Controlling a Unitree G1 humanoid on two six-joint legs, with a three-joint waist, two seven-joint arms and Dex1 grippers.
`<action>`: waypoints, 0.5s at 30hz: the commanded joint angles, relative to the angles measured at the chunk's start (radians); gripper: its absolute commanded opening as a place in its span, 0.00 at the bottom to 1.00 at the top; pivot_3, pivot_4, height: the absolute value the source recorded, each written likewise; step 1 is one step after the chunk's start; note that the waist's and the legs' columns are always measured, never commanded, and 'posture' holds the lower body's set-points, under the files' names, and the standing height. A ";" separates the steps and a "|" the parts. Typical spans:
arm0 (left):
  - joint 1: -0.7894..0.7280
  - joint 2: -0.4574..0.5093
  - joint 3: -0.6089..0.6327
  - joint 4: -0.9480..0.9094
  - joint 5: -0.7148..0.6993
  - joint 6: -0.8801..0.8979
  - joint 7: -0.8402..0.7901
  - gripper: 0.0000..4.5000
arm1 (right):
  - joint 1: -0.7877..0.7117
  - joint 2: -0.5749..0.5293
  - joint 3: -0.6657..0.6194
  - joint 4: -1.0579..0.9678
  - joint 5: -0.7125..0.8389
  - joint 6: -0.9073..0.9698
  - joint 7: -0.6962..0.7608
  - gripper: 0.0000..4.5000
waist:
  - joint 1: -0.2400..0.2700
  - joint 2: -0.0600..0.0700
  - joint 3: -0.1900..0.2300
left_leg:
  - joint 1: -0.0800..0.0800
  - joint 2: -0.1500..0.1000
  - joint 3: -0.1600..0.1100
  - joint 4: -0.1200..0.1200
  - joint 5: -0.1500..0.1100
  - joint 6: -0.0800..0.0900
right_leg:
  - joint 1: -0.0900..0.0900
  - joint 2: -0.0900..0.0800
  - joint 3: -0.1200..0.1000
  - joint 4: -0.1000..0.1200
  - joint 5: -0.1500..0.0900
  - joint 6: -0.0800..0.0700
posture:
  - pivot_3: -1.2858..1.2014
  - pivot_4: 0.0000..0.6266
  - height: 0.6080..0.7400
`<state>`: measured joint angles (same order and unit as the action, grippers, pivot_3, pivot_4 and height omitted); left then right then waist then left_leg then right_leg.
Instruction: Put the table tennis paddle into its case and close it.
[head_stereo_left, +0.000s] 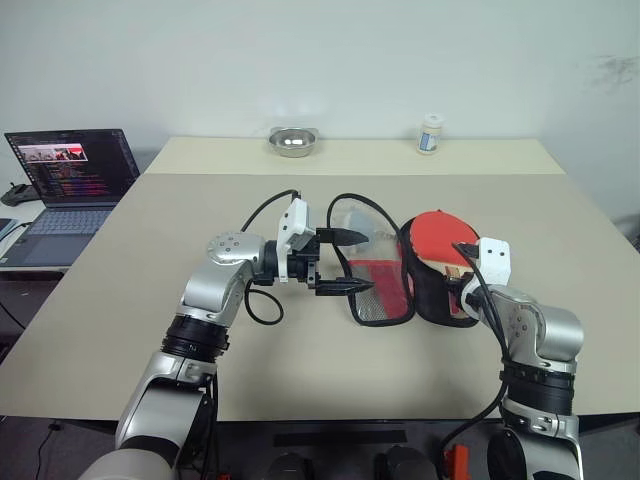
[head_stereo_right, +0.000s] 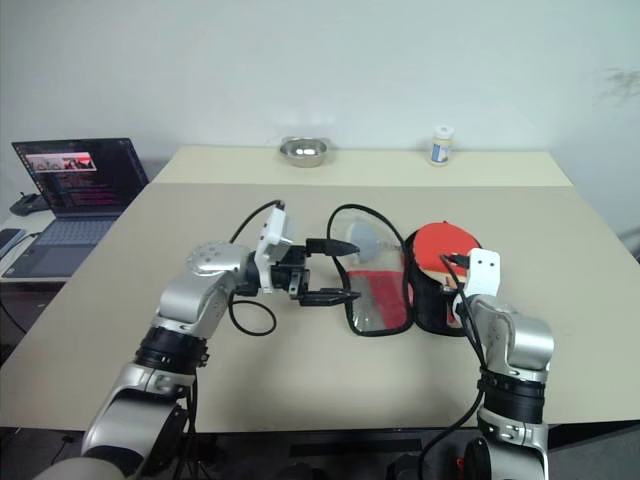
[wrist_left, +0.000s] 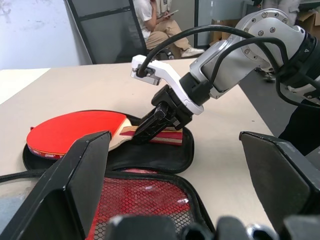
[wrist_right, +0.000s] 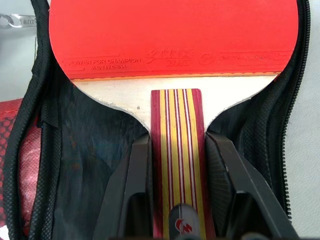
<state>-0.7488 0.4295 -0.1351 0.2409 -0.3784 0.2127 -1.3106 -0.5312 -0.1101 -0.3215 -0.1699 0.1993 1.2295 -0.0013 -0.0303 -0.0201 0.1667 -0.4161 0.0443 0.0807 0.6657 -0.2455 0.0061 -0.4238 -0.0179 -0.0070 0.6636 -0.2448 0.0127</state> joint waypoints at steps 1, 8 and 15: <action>0.004 0.017 0.017 -0.029 -0.002 0.001 0.007 1.00 | 0.002 0.013 0.003 -0.039 0.014 -0.019 -0.003 0.40 | 0.000 0.000 0.000 | 0.000 0.000 0.000 0.000 0.000 0.000 | 0.000 0.000 0.000 0.000 0.000 0.000 | 0.52 0.24 1.00; 0.026 0.050 0.019 -0.041 0.007 0.024 0.026 1.00 | 0.059 -0.009 0.054 -0.178 0.039 0.042 0.028 0.91 | 0.000 0.000 0.000 | 0.000 0.000 0.000 0.000 0.000 0.000 | 0.000 0.000 0.000 0.000 0.000 0.000 | 0.52 0.24 1.00; 0.055 0.094 0.021 -0.035 0.029 0.039 0.048 1.00 | 0.134 -0.126 0.100 -0.384 0.077 0.096 0.108 1.00 | 0.001 0.000 0.000 | 0.000 0.000 0.000 -0.001 0.000 0.000 | 0.000 0.000 0.000 0.000 -0.002 0.003 | 0.52 0.24 1.00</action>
<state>-0.6880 0.5140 -0.1330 0.2338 -0.3495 0.2552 -1.2696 -0.4038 -0.2227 -0.2132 -0.5064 0.2649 1.3267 0.0917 -0.0295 -0.0203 0.1666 -0.4160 0.0446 0.0802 0.6650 -0.2455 0.0061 -0.4239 -0.0180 -0.0074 0.6633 -0.2469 0.0162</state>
